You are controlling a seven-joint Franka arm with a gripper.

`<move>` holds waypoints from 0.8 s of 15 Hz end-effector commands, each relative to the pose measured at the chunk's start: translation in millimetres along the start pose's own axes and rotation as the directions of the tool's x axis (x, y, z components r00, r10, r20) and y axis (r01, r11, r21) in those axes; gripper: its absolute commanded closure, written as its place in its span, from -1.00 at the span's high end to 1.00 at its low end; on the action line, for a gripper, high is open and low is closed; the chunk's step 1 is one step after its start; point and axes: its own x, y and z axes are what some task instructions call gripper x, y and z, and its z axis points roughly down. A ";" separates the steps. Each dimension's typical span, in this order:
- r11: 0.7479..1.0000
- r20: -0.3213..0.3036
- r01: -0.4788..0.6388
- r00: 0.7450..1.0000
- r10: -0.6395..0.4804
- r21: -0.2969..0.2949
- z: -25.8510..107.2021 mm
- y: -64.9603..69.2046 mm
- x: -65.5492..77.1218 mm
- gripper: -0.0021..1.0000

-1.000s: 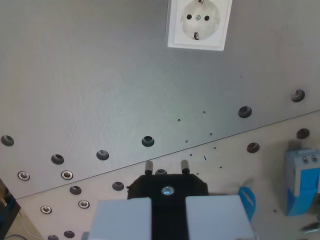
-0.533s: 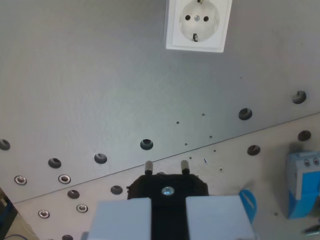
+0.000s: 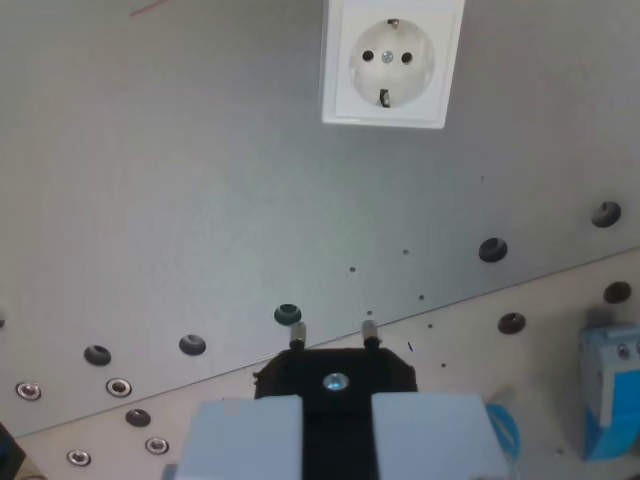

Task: Move above the white socket

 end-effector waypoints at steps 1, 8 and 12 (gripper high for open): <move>1.000 -0.090 -0.019 0.996 0.021 0.014 14.7 7.0 -0.3 -1.00; 0.999 -0.094 -0.034 0.995 0.035 0.010 42.1 14.1 5.7 -1.00; 0.999 -0.095 -0.043 0.995 0.044 0.009 58.8 18.2 10.1 -1.00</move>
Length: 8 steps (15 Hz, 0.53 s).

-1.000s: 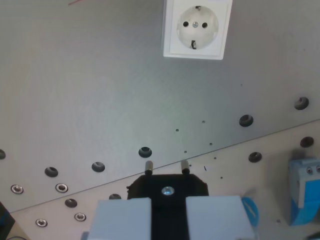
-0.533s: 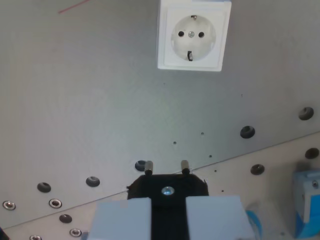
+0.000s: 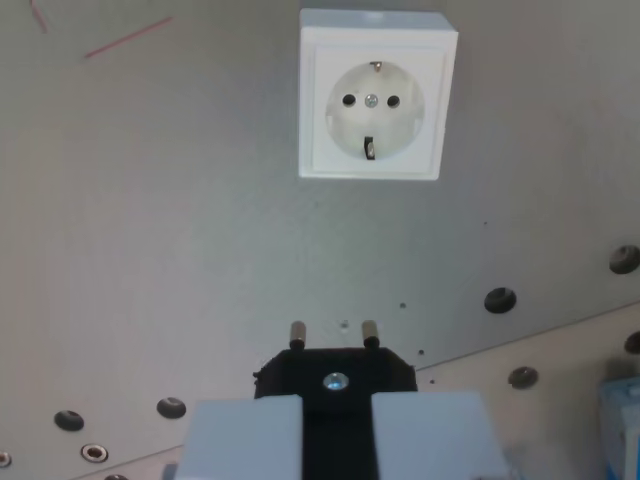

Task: Move above the white socket

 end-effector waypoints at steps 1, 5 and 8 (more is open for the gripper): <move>1.000 -0.096 -0.017 0.995 0.017 0.005 15.8 7.3 1.3 -1.00; 1.000 -0.095 -0.024 0.995 0.024 0.005 33.6 11.3 6.1 -1.00; 1.000 -0.095 -0.027 0.995 0.028 0.006 45.9 14.1 9.2 -1.00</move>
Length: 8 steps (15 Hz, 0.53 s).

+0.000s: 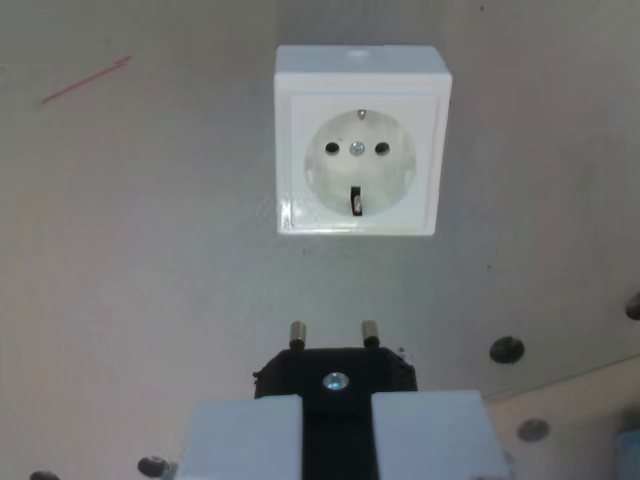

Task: Move above the white socket

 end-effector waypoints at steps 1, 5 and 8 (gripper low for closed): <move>1.000 -0.094 -0.009 0.996 0.010 0.006 13.7 7.0 0.7 -1.00; 1.000 -0.093 -0.014 0.996 0.015 0.010 26.7 9.9 3.8 -1.00; 1.000 -0.091 -0.018 0.996 0.019 0.012 35.0 11.6 5.7 -1.00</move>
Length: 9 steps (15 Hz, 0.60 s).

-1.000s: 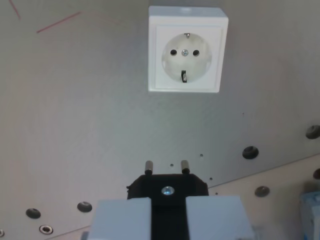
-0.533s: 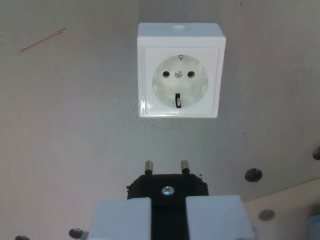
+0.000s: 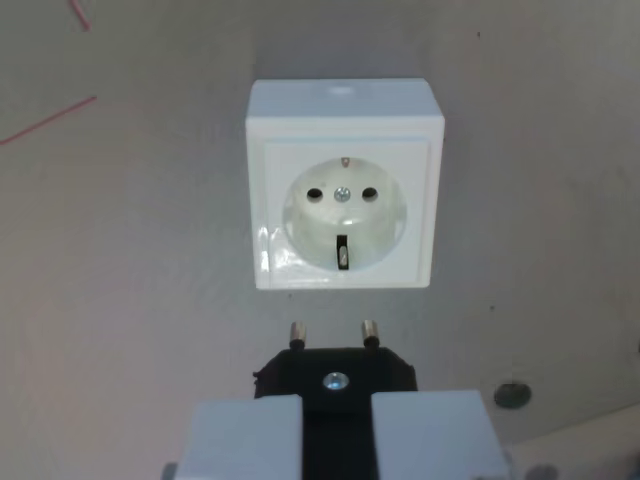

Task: Move above the white socket

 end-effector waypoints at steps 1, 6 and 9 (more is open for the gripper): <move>1.000 -0.088 -0.005 0.996 0.006 0.014 11.1 5.6 0.4 -1.00; 1.000 -0.080 -0.007 0.997 0.009 0.017 22.5 7.6 3.5 -1.00; 1.000 -0.076 -0.007 0.997 0.008 0.018 27.0 8.4 4.9 -1.00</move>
